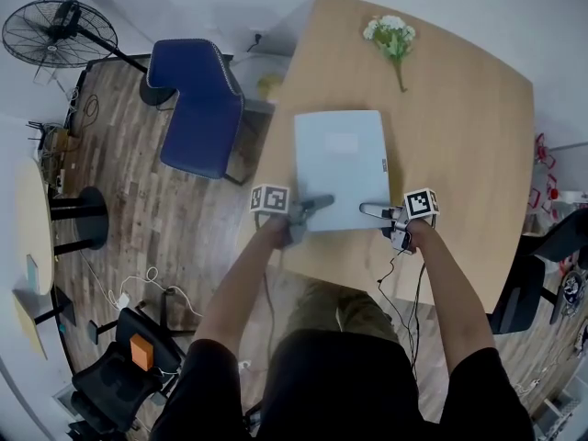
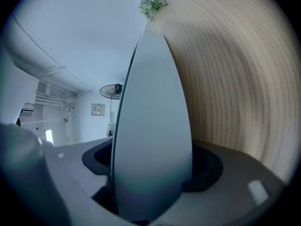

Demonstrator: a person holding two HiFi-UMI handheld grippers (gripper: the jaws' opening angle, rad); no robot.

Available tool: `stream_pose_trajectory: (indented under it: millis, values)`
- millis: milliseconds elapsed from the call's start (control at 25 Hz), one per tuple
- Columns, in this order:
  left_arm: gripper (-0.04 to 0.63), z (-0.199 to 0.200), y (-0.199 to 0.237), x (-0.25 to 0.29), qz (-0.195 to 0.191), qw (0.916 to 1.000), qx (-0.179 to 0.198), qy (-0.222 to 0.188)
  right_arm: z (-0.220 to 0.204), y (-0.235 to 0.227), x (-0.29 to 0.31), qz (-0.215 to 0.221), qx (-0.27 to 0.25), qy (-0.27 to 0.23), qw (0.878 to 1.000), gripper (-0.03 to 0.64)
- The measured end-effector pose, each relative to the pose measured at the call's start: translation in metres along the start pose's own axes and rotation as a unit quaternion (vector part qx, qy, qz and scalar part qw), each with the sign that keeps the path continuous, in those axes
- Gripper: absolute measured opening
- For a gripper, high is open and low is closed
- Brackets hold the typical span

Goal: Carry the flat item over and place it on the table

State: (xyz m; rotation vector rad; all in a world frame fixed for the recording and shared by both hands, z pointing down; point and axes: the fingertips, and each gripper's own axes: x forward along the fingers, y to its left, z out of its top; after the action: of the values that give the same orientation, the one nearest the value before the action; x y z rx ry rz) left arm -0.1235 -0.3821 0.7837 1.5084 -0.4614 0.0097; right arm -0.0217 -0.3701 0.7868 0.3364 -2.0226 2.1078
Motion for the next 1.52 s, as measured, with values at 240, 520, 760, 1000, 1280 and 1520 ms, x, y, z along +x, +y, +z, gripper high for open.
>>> stream_pose_trajectory:
  millis: [240,520,760,1000,1280,1520]
  values:
    - [0.426,0.003,0.002,0.0,0.045,0.999,0.001,0.004,0.002,-0.001,-0.002,-0.028,-0.009,-0.037,0.999,0.408]
    - [0.465,0.001,0.005,-0.007,0.11,0.9937,0.01,-0.019,-0.001,-0.003,-0.008,-0.088,-0.026,-0.068,0.993,0.448]
    - [0.483,-0.002,0.003,-0.009,0.14,0.9884,0.037,-0.045,-0.002,-0.002,-0.013,-0.115,-0.05,-0.079,0.989,0.459]
    - [0.495,-0.007,0.004,-0.015,0.167,0.9826,0.064,-0.049,-0.004,-0.001,-0.015,-0.129,-0.068,-0.094,0.985,0.462]
    - [0.492,-0.007,0.006,-0.026,0.175,0.9746,0.083,-0.113,-0.008,0.002,-0.009,-0.141,-0.081,-0.109,0.981,0.462]
    - [0.499,-0.007,0.006,-0.025,0.195,0.9699,0.081,-0.121,-0.003,0.005,-0.016,-0.175,-0.101,-0.14,0.969,0.462]
